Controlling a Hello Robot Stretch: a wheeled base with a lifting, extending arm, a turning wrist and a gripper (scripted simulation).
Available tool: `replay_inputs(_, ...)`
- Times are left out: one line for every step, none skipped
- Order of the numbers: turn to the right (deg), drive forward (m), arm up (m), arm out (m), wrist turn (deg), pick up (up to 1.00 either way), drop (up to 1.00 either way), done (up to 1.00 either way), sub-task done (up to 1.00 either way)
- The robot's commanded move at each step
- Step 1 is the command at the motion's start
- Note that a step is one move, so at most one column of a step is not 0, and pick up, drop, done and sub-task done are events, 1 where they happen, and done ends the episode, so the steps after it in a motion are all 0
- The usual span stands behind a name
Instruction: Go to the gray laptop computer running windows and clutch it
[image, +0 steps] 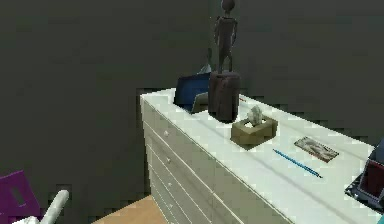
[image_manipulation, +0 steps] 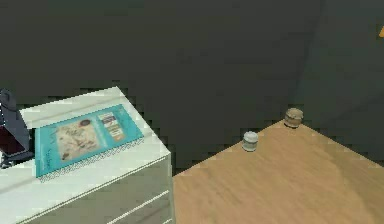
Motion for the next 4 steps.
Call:
replay_inputs(0.0,0.1,0.0,0.0,0.0,0.0,0.0,0.0,0.0)
replay_inputs(-45.0,0.0,0.0,0.0,0.0,0.0,0.0,0.0,0.0)
replay_inputs(-39.0,0.0,0.0,0.0,0.0,0.0,0.0,0.0,0.0)
replay_inputs(45.0,0.0,0.0,0.0,0.0,0.0,0.0,0.0,0.0)
